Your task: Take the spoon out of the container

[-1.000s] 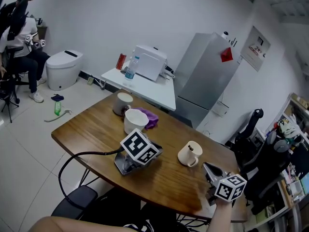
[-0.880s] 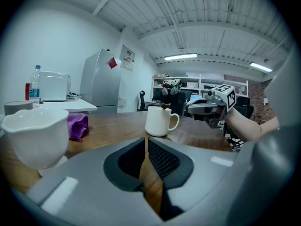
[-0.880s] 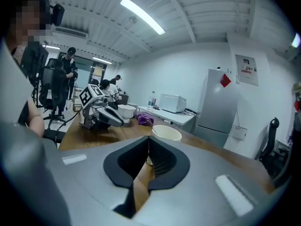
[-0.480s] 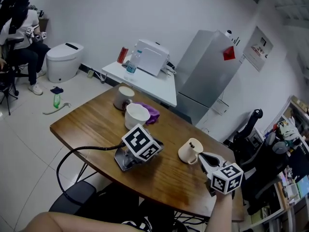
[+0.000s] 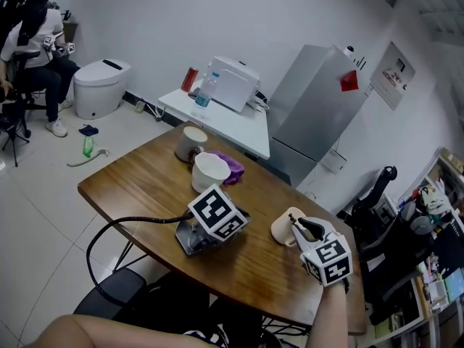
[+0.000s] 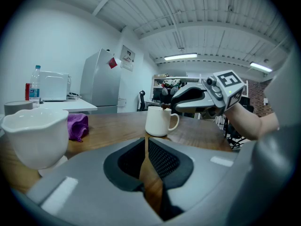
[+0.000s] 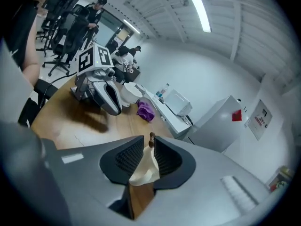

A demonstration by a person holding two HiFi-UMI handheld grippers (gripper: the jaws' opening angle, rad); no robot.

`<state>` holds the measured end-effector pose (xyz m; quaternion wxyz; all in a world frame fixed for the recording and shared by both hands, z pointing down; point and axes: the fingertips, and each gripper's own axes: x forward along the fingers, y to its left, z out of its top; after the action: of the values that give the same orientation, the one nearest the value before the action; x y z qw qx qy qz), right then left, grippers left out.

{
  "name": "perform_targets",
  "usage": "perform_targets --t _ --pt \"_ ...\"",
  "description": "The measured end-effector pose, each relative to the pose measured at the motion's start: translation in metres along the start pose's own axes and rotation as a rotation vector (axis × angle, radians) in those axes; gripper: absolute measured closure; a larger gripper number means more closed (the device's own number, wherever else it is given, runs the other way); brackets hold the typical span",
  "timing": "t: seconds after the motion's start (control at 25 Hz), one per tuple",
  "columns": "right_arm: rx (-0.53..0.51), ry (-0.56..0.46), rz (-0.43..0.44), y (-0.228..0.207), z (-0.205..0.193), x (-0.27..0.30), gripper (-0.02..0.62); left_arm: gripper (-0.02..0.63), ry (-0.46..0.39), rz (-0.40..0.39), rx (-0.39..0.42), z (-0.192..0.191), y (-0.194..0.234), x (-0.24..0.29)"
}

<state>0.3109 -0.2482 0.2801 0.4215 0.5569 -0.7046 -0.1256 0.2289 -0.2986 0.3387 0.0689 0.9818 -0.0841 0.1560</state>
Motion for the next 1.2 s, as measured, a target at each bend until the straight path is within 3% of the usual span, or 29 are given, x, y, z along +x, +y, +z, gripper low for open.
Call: perform_targets --t 0.52,1.2 --pt "-0.223 0.121 -0.110 -0.002 -0.009 0.020 0.534 0.584 -0.001 0.001 0.001 -0.001 0.000 0.001" --pt "-0.381 0.024 -0.234 -0.017 0.033 -0.023 0.549 0.584 0.000 0.000 0.000 -0.001 0.001 0.000"
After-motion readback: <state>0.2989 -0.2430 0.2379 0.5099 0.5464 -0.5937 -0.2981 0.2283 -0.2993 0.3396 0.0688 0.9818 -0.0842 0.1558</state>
